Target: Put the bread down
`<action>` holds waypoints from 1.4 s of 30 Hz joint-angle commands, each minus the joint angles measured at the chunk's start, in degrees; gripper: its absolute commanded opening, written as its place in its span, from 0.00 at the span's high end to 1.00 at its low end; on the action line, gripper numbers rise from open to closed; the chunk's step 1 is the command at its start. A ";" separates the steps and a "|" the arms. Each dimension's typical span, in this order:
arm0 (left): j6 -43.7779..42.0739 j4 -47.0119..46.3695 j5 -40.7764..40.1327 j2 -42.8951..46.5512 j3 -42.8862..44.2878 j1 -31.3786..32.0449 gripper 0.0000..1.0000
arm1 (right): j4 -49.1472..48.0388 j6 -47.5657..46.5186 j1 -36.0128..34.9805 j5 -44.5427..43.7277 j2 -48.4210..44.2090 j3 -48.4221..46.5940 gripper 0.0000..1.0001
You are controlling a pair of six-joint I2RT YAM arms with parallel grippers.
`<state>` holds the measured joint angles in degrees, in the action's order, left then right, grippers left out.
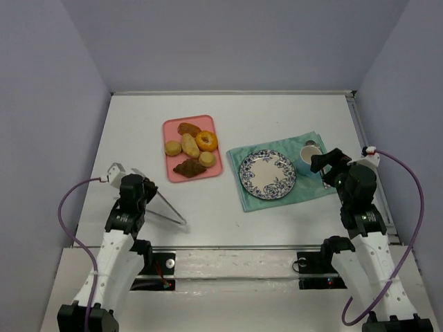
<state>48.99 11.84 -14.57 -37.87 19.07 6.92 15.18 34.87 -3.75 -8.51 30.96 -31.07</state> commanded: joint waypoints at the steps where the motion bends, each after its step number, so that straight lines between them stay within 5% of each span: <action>1: -6.27 -11.61 10.59 8.41 4.31 0.11 0.94 | -5.85 -7.17 0.14 20.99 -0.81 -1.98 0.01; 6: -8.64 -36.12 31.68 9.84 4.04 1.69 0.95 | -24.21 -8.34 0.14 56.06 5.23 0.13 0.02; 10: -10.75 -56.48 42.67 5.80 3.00 7.22 0.95 | -37.92 -3.24 -3.01 64.92 6.83 2.59 0.03; 17: -22.08 -71.23 52.59 -5.08 8.35 24.26 0.95 | -43.13 -8.76 -18.99 63.54 10.33 2.69 0.00; 22: -22.37 -80.63 52.54 -10.82 11.16 27.97 0.94 | -43.65 -14.73 -32.61 58.70 21.12 -0.82 0.00; 37: -14.89 -102.79 42.96 -17.06 6.33 32.28 0.94 | -62.63 -12.37 -40.81 44.91 38.21 -2.59 0.00; 42: -14.19 -103.94 41.02 -17.33 5.45 33.07 0.95 | -68.52 -8.16 -40.81 48.41 41.89 -5.14 0.00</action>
<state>34.24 -71.05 28.91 -55.46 25.26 39.22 -43.33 23.86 -44.25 39.81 71.11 -32.03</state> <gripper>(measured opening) 0.099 0.996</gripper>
